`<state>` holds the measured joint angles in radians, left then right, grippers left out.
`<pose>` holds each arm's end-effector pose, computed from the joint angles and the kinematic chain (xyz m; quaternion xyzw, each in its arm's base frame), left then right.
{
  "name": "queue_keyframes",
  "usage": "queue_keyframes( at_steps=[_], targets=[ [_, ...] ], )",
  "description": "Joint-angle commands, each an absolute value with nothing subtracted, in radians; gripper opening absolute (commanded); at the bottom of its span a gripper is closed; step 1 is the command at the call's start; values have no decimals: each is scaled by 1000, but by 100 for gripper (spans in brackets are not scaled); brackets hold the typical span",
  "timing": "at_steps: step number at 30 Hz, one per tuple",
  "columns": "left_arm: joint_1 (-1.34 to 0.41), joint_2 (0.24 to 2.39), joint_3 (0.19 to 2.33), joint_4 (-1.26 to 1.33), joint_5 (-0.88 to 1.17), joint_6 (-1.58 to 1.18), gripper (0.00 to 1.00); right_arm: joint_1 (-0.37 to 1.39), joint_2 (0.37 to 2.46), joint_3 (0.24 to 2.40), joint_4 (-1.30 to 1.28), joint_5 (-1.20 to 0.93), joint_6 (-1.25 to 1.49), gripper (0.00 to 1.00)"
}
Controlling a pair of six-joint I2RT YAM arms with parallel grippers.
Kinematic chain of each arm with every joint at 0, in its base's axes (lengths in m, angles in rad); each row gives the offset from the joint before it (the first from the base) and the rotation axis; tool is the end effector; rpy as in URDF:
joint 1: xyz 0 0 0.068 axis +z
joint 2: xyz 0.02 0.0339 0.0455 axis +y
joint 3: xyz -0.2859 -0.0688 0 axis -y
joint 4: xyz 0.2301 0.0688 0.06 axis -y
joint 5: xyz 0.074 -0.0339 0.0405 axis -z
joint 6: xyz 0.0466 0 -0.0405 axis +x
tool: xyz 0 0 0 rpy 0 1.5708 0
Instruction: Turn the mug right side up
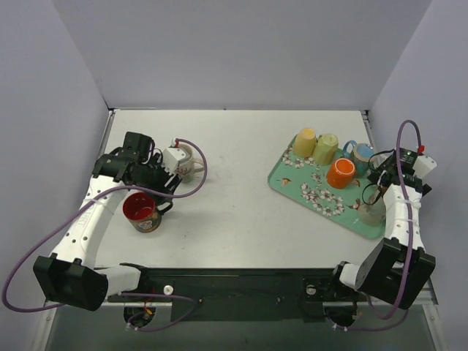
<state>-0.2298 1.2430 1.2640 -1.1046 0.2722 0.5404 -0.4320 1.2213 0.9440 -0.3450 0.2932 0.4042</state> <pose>0.2040 -0.0606 0.3439 0.3915 0.8788 -0.0931 0.2565 0.2270 -0.1195 0.3077 0.4183 0.7772 -0.1362 0.4499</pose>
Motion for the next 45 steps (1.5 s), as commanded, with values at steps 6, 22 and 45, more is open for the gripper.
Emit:
queue_keyframes(
  at_steps=[6,22,45],
  targets=[
    [-250,1235,1289,-1077,262,548,71,-431,1246,867,-296,118,405,85],
    [-307,1226,1281,-977,353,531,71,-173,1256,879,-469,6,288,67],
    [-313,1255,1210,-890,419,569,71,-74,1799,1666,-1104,206,52,91]
  ],
)
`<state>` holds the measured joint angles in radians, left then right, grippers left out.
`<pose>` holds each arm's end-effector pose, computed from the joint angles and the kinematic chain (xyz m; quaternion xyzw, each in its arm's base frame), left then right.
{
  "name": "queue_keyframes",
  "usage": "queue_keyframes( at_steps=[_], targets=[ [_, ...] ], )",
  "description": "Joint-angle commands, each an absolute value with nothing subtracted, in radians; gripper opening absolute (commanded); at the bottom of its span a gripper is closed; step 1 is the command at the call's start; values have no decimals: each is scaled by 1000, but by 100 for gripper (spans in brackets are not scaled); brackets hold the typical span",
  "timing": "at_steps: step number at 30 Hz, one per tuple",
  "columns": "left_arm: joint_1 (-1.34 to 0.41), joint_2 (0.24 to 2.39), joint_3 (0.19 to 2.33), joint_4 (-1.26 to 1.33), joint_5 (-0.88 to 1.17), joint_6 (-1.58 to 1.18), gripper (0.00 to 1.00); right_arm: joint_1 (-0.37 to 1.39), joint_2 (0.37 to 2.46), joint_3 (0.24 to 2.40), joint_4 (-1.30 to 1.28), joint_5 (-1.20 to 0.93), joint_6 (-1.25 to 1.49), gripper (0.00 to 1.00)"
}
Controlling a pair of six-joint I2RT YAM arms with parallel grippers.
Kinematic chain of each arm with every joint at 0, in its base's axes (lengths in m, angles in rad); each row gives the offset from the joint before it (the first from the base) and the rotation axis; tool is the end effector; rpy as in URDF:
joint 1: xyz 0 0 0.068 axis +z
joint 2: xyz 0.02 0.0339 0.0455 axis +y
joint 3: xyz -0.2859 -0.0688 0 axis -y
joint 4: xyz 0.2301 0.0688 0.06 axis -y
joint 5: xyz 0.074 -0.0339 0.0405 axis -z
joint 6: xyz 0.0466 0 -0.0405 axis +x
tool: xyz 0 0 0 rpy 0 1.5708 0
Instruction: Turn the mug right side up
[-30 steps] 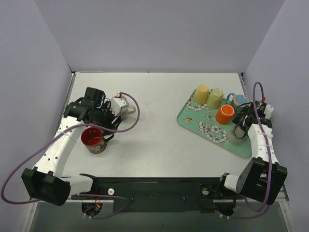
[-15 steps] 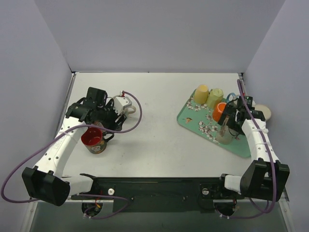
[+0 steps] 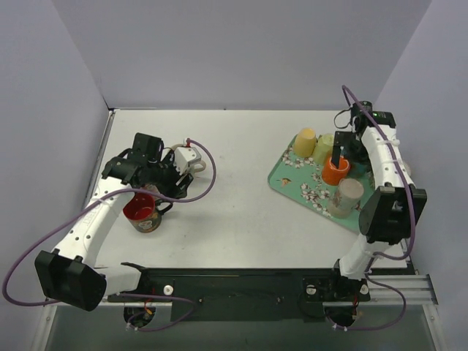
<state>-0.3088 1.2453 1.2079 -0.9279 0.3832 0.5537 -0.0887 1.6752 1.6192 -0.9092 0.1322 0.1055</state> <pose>0.2114 -0.0857 0.3394 0.4433 0.8275 -0.1447 0.3127 0.3494 -0.0372 0.3461 0.1119 0.9460 -0.0605 0.2981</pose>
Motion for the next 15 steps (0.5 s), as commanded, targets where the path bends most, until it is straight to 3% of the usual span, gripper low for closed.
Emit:
queue_keyframes(
  at_steps=[1,4,12,15],
  targets=[
    [-313,1255,1209,-890,420,572,71,-74,1813,1667,-1103,212,51,88],
    [-313,1262,1210,-893,417,578,71,-74,1871,1667,-1098,195,48,71],
    [-313,1264,1224,-897,417,574,71,-74,1951,1626,-1043,215,26,47],
    [-313,1262,1227,-899,419,569,71,-75,1986,1626,-1045,216,25,24]
  ],
)
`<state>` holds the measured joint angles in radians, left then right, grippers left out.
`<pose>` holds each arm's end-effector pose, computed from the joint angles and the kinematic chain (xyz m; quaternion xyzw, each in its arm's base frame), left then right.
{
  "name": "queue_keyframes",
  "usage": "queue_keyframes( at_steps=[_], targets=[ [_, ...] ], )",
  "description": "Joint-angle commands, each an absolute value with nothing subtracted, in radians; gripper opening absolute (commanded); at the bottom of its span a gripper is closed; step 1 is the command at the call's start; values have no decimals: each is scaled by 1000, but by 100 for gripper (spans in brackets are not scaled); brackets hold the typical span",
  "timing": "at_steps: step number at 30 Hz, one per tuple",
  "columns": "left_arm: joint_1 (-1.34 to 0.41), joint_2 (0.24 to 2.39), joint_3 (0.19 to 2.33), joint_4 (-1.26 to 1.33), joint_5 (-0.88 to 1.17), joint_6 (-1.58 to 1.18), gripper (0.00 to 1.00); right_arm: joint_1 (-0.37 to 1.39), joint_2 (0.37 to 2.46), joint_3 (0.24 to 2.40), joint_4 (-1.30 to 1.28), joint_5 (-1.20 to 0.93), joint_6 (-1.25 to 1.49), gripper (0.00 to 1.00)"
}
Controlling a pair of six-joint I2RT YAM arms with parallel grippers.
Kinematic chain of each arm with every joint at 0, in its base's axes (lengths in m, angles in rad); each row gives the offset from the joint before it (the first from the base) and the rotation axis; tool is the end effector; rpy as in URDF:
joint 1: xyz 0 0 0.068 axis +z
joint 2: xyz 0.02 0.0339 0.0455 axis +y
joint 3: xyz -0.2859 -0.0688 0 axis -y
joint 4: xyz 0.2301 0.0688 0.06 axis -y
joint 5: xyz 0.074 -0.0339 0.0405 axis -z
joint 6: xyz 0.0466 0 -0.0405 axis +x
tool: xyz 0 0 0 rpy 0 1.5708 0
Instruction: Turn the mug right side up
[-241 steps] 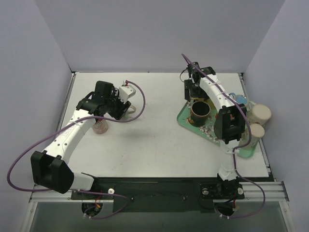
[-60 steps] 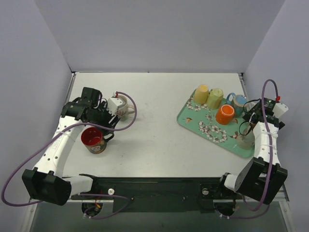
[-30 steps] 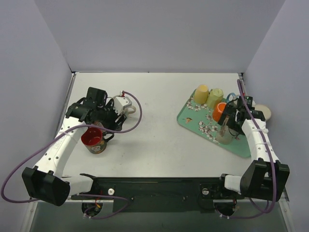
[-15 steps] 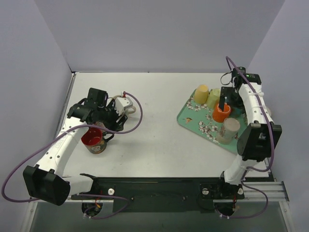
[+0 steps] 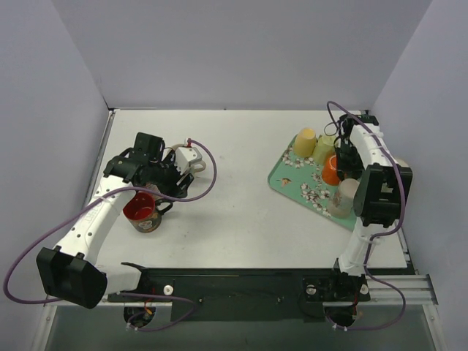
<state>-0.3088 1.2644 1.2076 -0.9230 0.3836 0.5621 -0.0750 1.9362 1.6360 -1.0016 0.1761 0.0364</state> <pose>0.2159 -0.0872 0.3356 0.4465 0.8281 -0.1448 0.3066 0.3899 -0.0375 0.2542 0.0667 0.9849 -0.0897 0.1319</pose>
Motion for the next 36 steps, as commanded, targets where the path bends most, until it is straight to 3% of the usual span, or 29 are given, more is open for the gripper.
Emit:
queue_keyframes(
  at_steps=[1,2,3,10,26,31,36],
  targets=[
    [-313,1264,1229,-899,417,568,71,-74,1994,1626,-1051,212,26,20],
    [-313,1264,1232,-902,417,566,71,-74,1994,1625,-1054,210,28,4],
    [-313,1262,1230,-903,416,568,71,-72,1985,1623,-1052,207,26,0],
    [-313,1267,1242,-908,426,563,71,-46,1797,1595,-1037,206,34,0],
    [-319,1281,1269,-841,617,445,71,136,1369,1267,-646,109,-61,0],
    [-322,1290,1262,-735,750,293,71,176,1175,1174,-435,-54,-43,0],
    [-324,1287,1200,-403,948,-82,72,232,1022,1092,-218,-182,49,0]
  ],
)
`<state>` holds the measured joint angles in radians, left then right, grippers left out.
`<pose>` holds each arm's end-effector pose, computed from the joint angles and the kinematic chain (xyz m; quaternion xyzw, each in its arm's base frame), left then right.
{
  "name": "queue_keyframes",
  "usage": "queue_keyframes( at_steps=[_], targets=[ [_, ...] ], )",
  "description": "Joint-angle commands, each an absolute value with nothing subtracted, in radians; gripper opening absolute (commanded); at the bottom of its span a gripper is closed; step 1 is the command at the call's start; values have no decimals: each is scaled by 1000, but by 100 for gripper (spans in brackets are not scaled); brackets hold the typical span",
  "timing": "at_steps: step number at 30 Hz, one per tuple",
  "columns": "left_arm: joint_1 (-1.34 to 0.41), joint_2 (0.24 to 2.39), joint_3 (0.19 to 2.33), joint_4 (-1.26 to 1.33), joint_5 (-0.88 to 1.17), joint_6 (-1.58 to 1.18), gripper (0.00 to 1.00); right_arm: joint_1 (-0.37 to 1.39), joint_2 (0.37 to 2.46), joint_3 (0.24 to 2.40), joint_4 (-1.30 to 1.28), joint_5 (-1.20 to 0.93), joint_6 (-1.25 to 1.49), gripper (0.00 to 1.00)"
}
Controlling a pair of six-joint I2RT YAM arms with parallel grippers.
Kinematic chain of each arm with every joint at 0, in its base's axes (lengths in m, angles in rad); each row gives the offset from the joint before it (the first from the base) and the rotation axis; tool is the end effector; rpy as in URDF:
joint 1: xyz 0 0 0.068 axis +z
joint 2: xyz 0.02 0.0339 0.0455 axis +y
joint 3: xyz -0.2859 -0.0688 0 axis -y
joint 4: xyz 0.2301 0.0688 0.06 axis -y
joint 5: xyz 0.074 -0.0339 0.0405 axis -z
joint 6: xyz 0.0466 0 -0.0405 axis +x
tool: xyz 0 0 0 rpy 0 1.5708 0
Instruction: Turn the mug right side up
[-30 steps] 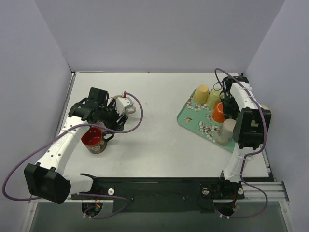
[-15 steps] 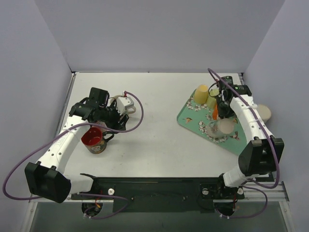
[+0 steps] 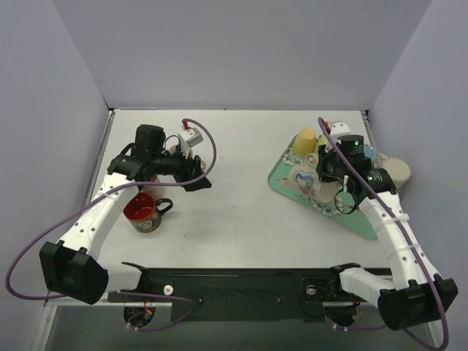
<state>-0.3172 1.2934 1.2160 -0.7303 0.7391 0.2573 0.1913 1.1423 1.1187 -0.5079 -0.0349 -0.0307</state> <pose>0.2284 -0.1080 0.3521 0.3742 0.7919 -0.3455 0.3370 0.2320 0.0466 0.3670 -0.1047 0.8616 0.0549 0.4937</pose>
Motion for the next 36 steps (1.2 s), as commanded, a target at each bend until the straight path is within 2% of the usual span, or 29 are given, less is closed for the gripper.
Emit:
queue_keyframes(
  at_steps=[1,4,9,17,21,24,26,28,29,32,33,34,35,36],
  targets=[
    [-328,1285,1184,-309,986,-130,73,257,1008,1077,-198,-198,66,0],
    [-350,1318,1199,-189,1035,-280,74,331,970,1081,-134,-253,115,0],
    [-400,1402,1233,-91,1054,-359,74,422,937,1086,-19,-302,190,0],
    [-429,1463,1166,303,1084,-661,75,552,940,1106,40,-284,198,0],
    [-483,1486,1140,379,1121,-735,73,572,942,1098,83,-284,209,0],
    [-532,1496,1103,409,1143,-768,63,574,943,1104,89,-285,209,0],
    [-544,1505,1083,484,1163,-830,51,574,945,1100,92,-279,206,0],
    [-546,1511,1065,605,1181,-945,29,575,946,1092,94,-270,193,0],
    [-545,1509,1063,633,1184,-1004,1,574,948,1080,94,-264,192,0],
    [-517,1490,1100,506,1169,-913,0,574,960,1078,43,-226,169,0],
    [-502,1482,1144,309,1142,-834,0,574,963,1086,3,-209,163,5],
    [-494,1471,1178,173,1112,-632,0,574,969,1092,-61,-178,155,15],
    [-489,1470,1284,-217,982,-466,0,574,971,1089,-77,-161,147,46],
    [-495,1485,1337,-400,897,-196,0,572,974,1086,-112,-122,144,56]
  ],
)
